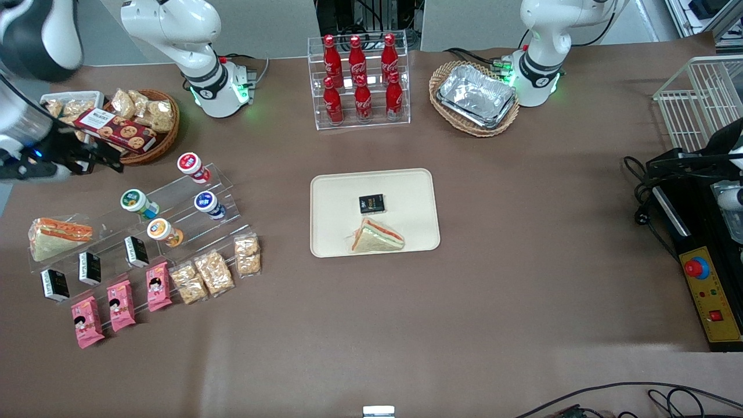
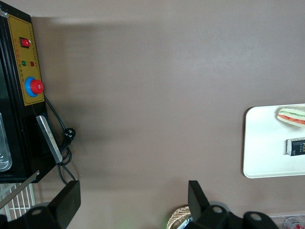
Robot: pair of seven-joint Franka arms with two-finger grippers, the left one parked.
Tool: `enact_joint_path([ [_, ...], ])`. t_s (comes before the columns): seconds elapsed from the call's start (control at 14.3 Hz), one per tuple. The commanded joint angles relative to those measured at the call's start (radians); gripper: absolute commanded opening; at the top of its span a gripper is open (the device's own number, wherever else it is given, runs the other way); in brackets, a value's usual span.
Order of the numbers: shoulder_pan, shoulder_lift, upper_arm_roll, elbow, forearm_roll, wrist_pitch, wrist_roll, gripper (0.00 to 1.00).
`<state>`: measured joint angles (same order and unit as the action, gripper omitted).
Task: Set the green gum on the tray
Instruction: 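Lower the right gripper over the green gum jar and close on it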
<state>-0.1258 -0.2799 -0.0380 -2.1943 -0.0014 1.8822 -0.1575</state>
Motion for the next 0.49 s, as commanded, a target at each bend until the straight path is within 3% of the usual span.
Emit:
enact_joint_path([
  [0.0,-0.009,0.005,0.004,-0.146,-0.022,0.174,-0.011,1.00],
  [0.42,-0.014,0.093,0.003,-0.174,-0.026,0.261,-0.008,1.00],
])
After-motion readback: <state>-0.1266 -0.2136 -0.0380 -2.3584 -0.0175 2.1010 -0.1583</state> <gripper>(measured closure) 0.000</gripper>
